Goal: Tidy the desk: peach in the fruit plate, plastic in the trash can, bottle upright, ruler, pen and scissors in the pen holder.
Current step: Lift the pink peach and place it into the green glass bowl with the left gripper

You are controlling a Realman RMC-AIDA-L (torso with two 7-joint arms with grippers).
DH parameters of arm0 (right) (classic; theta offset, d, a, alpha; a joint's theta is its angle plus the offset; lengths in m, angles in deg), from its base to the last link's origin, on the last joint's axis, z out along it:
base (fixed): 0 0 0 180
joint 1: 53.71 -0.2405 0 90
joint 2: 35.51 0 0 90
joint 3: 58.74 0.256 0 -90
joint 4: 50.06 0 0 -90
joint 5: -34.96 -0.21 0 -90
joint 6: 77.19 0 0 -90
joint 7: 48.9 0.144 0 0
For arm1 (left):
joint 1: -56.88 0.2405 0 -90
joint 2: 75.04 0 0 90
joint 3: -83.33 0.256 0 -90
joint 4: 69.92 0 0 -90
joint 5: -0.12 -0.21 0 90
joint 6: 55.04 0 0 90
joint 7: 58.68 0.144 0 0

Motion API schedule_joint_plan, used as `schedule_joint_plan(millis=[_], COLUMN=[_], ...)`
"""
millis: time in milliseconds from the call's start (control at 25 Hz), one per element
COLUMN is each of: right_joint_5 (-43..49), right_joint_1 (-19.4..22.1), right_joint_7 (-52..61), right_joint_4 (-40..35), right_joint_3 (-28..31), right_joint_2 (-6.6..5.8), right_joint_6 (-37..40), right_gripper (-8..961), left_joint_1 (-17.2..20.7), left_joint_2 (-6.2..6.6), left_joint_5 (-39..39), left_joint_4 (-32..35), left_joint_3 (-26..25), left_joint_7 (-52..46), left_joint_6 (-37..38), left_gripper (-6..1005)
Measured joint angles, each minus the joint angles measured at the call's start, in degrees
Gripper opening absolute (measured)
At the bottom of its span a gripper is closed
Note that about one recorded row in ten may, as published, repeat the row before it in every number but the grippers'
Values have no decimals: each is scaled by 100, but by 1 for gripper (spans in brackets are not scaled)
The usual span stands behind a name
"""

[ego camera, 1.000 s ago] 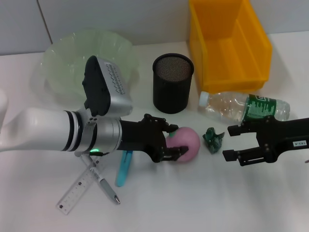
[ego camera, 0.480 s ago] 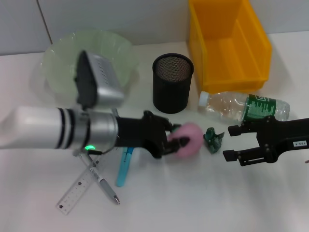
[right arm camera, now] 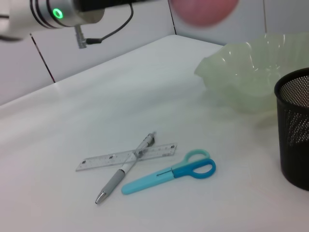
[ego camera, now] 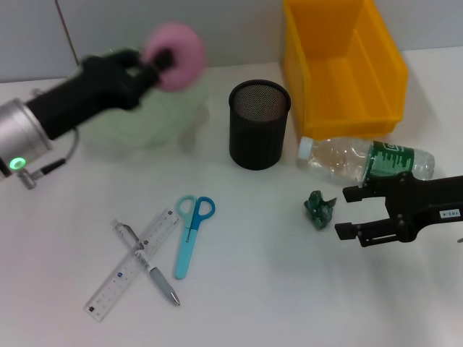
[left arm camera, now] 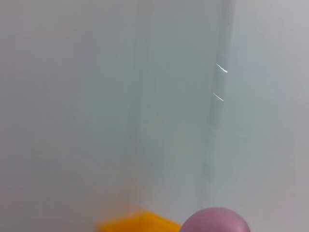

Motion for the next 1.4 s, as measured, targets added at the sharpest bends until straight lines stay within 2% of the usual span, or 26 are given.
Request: schedule_joint_plan(millis=[240,320,440,480,640,840,1120,1400], right_joint_5=[0,0,0,0,0,0,1,14], right_joint_1=[-9,-9,-9,-8,2,6,-7,-23], right_joint_7=[0,0,0,0,0,0,0,0], right_joint_4=[-1,0,0,1,2,2,2,2], right_joint_3=[-21,-18,-17,-17,-1,7,7,7], right_joint_2=[0,0,0,0,0,0,0,0], right_joint_6=[-12,-13,-12,-12,-12,-12,-22,-28], right_gripper=[787,787,787,787,787,787,786,786], left_joint_1=[-140,-223,-326,-552,-752,-875,-937,-947], left_joint_2=[-29,-34,-35,-35,-34,-32,-32,-31], left_joint_5=[2018,2304,2429,2473,2464,2469,2479,2485], left_joint_4=[-1167,-1392,-1580,-1846,-1936,-1935,-1872,-1863], left_joint_3=[-188,-158,-147,-137,40,168,419,434], left_joint_7=[1875,2452,2848,3358,3444,3323,3008,3000], left_joint_6=[-801,-942,-1082,-1593,-2317,-2795,-3094,-3108], left_gripper=[231,212,182,172,153,129,177,455])
